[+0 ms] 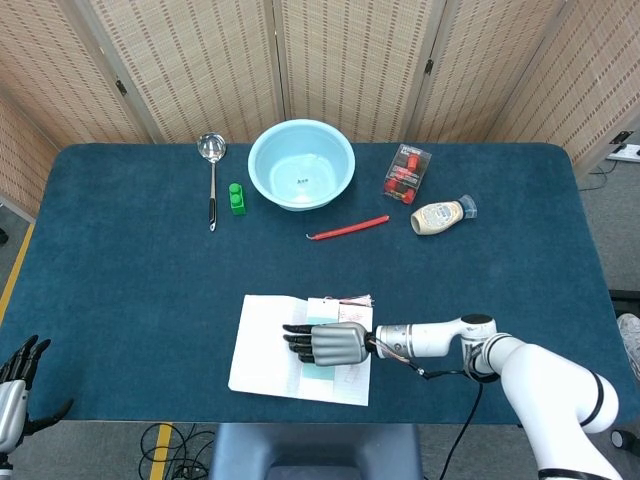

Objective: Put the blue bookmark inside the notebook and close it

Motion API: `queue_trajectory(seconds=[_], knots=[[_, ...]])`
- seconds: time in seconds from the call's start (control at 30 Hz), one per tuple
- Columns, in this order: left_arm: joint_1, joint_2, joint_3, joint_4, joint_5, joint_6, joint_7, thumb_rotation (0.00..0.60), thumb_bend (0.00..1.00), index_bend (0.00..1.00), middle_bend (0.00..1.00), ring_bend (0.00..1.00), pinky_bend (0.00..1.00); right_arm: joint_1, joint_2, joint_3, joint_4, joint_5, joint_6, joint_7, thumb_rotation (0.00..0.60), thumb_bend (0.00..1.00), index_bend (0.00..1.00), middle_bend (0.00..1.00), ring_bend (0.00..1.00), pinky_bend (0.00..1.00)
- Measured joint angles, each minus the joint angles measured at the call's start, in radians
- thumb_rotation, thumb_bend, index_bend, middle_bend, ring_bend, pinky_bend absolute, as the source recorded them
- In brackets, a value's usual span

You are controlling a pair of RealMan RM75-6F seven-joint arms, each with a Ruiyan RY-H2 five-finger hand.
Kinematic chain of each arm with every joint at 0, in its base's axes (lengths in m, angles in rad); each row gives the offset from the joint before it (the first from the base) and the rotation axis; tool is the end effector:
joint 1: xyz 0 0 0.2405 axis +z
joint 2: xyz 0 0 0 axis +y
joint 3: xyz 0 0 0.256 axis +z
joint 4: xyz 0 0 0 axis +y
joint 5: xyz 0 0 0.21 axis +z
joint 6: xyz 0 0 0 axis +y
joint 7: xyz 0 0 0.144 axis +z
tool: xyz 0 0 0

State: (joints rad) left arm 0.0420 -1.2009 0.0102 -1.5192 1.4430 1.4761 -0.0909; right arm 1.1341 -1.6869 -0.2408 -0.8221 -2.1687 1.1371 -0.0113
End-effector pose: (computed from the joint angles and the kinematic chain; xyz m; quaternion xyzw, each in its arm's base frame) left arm -0.3529 0.1252 0.1351 -0.5424 -0.4772 -0.3439 0.5999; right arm -0.1078 -0.3390 -0.0693 0.9211 0.2270 0.2950 0.1145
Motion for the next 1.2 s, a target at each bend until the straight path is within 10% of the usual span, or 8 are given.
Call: queue_trajectory(seconds=[0.6, 1.2], knots=[[0.003, -0.004, 0.002, 0.007, 0.000, -0.003, -0.003, 0.600, 0.24, 0.10, 0.04, 0.10, 0.17, 0.004, -0.003, -0.022, -0.006, 0.028, 0.011, -0.012, 0.600, 0.21, 0.33, 0.16, 0.06, 0.00], [0.004, -0.005, 0.000, 0.004, 0.002, 0.000, 0.000, 0.600, 0.24, 0.10, 0.04, 0.10, 0.17, -0.002, 0.010, -0.017, -0.024, 0.056, 0.022, -0.043, 0.600, 0.19, 0.12, 0.10, 0.03, 0.00]])
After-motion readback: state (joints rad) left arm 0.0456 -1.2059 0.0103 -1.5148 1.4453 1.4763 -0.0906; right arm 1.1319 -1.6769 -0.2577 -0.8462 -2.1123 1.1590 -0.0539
